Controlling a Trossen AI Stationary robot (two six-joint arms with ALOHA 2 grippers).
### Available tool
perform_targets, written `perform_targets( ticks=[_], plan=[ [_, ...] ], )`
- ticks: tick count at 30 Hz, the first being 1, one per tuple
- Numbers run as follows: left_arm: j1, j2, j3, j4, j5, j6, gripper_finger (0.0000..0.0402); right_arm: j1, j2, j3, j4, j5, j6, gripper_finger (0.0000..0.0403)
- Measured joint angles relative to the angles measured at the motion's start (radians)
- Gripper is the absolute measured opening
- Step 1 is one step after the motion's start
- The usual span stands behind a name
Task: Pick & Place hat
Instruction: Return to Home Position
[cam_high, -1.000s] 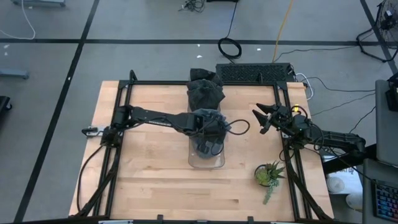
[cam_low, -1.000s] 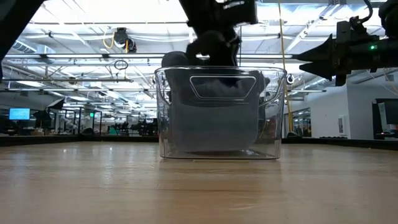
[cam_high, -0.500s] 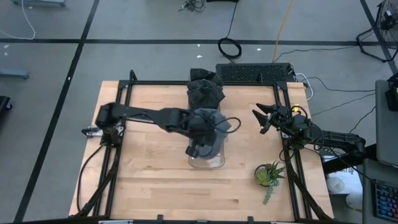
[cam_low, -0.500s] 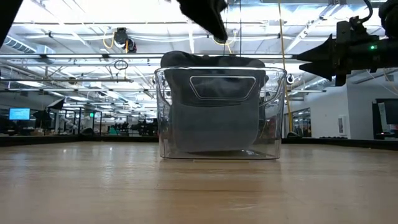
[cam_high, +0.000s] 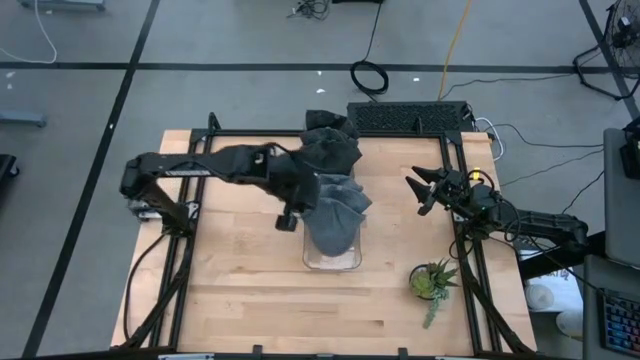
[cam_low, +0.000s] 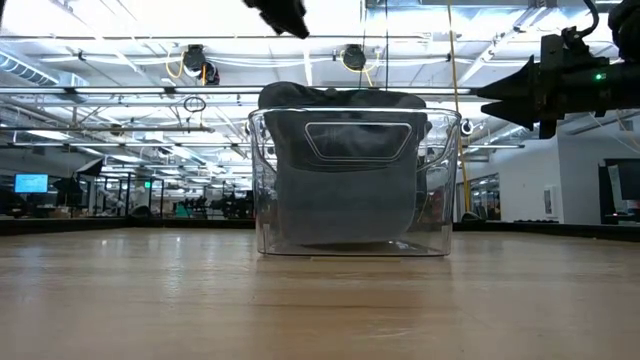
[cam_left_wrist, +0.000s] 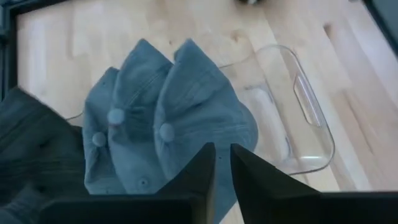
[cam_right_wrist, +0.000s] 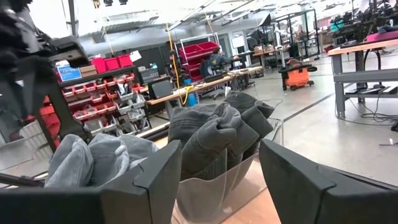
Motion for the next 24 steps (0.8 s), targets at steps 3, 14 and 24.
perform_targets(
  ticks=[3, 14, 24],
  plan=[
    [0.029, -0.098, -0.141, 0.116, 0.040, -0.021, 0.0039, 0.000, 0.000, 0.000, -0.001, 0.000, 0.000, 0.0207],
    [0.180, -0.521, -0.686, 0.431, -0.037, -0.137, 0.0010, 0.000, 0.000, 0.000, -0.001, 0.000, 0.000, 0.0205],
    [0.271, -0.866, -1.070, 0.641, -0.085, -0.162, 0.0004, 0.000, 0.000, 0.000, -0.001, 0.000, 0.000, 0.0204]
  ],
)
